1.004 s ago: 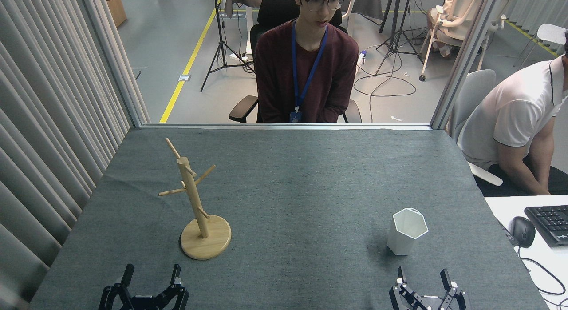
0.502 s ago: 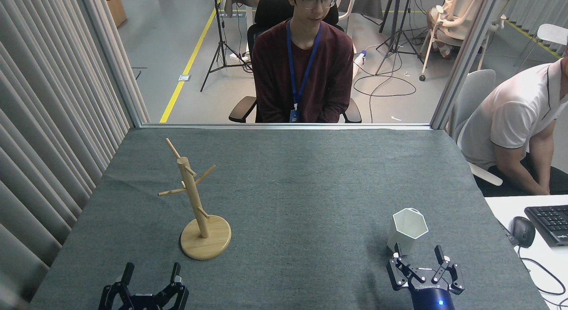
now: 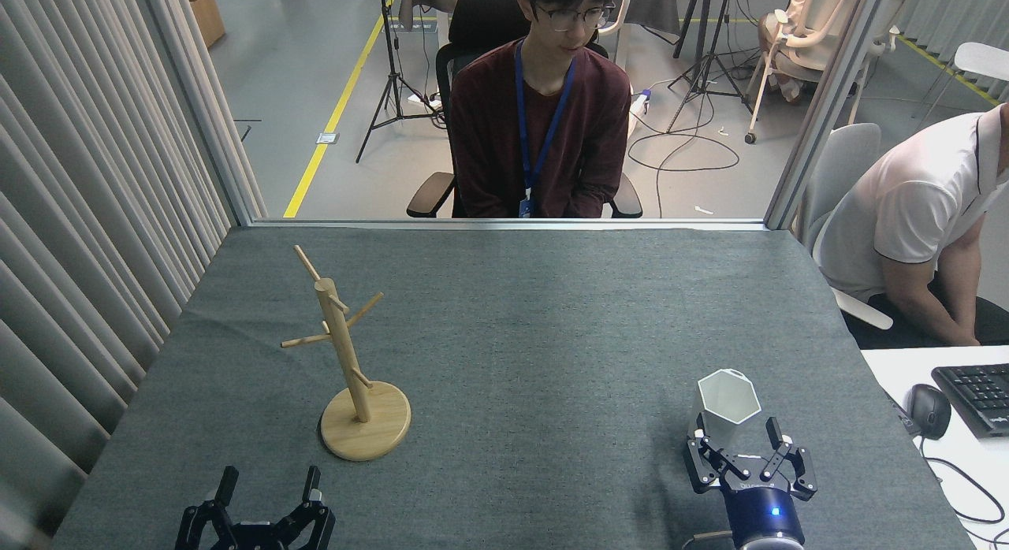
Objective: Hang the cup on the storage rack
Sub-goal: 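Close the right gripper around the white cup and lift it, then carry the cup with the right gripper toward the left gripper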
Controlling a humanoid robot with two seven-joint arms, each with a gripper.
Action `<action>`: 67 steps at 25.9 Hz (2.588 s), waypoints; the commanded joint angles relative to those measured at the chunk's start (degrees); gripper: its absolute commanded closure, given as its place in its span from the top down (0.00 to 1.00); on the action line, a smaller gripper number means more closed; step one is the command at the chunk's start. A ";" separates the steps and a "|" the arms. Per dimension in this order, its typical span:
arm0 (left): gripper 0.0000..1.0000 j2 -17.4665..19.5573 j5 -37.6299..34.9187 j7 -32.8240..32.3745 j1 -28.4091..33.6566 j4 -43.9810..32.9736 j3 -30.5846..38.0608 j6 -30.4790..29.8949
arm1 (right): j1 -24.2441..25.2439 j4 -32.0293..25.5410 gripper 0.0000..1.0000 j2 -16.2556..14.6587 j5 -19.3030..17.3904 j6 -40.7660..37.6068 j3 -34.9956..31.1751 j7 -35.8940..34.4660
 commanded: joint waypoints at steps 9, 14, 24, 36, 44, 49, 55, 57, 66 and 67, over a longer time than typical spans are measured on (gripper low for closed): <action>0.99 0.00 0.08 -0.01 -0.05 0.11 0.09 0.00 | -2.50 3.58 0.98 0.00 -0.05 0.03 0.61 -0.06; 0.99 0.09 0.08 0.17 -0.05 0.11 0.09 0.00 | -3.91 5.61 0.98 -0.08 -0.05 0.03 0.61 -0.14; 0.99 0.00 -0.01 0.43 -0.57 0.72 0.00 -0.09 | -6.99 9.82 0.66 -0.08 0.21 0.82 2.36 -0.32; 0.99 1.05 -0.80 3.07 -2.95 3.54 -4.75 -1.94 | -2.94 -1.07 0.56 0.18 -0.14 0.20 2.80 -0.58; 0.99 0.70 -5.72 2.98 -2.95 3.71 -16.35 -3.17 | 6.72 -19.35 0.57 4.57 -0.14 -1.73 6.05 -0.58; 0.99 -1.06 -12.22 2.98 -3.03 6.35 -22.32 -2.38 | 8.92 -25.68 0.57 8.27 -0.05 -1.64 11.06 -0.58; 0.99 -3.34 -14.60 2.81 -3.21 7.93 -22.76 -2.38 | 12.61 -30.25 0.57 12.04 2.59 -1.11 19.41 -0.41; 0.99 -3.34 -14.60 2.81 -3.47 8.02 -22.76 -2.38 | 13.93 -30.34 0.57 13.71 5.14 -1.11 21.35 -0.32; 0.99 -3.34 -14.60 2.81 -3.74 8.19 -22.76 -0.53 | 17.10 -30.25 0.58 13.80 7.60 0.82 29.17 2.67; 0.99 -3.34 -14.60 2.81 -3.74 8.28 -22.76 -0.53 | 17.10 -30.25 0.58 13.71 8.65 0.91 29.87 2.67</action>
